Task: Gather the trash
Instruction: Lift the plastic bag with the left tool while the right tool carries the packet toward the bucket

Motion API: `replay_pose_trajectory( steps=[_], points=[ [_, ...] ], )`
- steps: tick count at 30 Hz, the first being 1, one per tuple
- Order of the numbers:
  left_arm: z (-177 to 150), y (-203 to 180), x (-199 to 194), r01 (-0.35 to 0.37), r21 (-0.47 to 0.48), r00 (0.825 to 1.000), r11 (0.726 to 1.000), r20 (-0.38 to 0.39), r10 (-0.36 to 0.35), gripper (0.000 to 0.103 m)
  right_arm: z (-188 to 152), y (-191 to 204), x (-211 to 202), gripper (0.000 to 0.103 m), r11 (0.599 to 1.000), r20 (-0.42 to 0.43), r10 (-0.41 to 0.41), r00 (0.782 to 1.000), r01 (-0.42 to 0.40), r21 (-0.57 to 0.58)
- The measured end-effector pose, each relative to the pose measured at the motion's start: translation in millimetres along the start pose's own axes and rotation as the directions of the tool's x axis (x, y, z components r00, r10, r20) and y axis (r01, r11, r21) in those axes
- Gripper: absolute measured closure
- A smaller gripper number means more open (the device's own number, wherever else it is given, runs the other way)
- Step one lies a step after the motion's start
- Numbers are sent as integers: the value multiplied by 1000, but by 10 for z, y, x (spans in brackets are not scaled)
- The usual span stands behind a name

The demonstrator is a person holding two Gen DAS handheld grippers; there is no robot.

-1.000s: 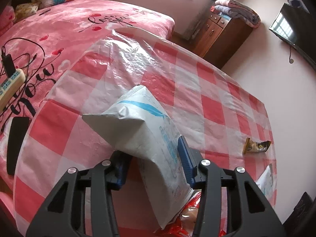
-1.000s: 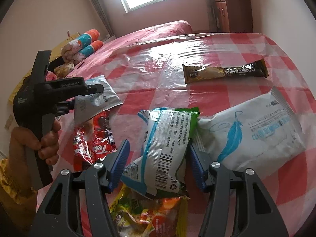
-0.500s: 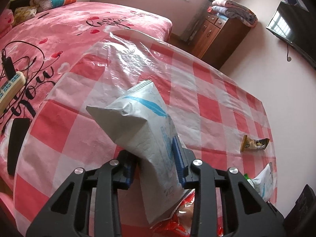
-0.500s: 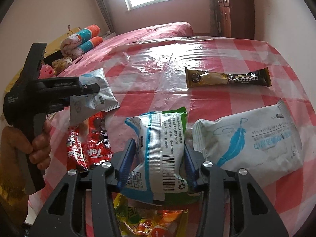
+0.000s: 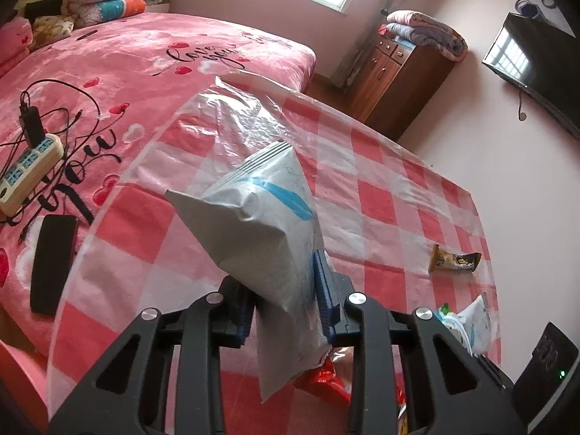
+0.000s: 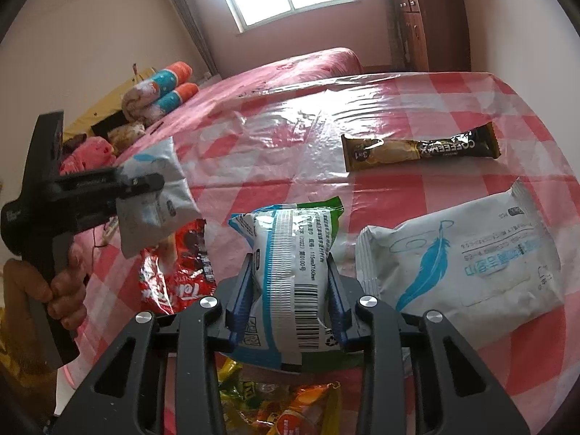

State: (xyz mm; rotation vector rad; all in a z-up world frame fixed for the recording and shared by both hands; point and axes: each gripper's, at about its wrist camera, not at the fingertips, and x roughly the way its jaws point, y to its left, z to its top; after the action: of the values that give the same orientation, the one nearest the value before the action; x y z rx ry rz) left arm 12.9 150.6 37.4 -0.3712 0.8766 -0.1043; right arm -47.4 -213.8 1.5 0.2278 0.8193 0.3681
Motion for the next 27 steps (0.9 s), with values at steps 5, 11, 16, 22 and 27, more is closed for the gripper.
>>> replay_pose_trajectory(
  steps=[5,11,16,22,27],
  points=[
    [-74,69,-236,-5,9,1000,1000,26,5,72,0,-25,-107,66,1000,57,22,998,-22,10],
    [-187,182,-517,21,1,998,1000,53,-21,73,-3,-14,-197,66,998,108,47,993,-50,25],
    [-321,263,-710,45,4,997,999,57,-46,73,-10,79,-261,66,997,121,57,991,-62,37],
    [-524,417,-862,56,11,997,998,48,-57,73,-10,331,-295,66,998,116,64,991,-64,1],
    [-682,611,-960,60,-7,998,998,33,-60,73,-15,540,-329,66,997,111,68,991,-65,-30]
  ],
)
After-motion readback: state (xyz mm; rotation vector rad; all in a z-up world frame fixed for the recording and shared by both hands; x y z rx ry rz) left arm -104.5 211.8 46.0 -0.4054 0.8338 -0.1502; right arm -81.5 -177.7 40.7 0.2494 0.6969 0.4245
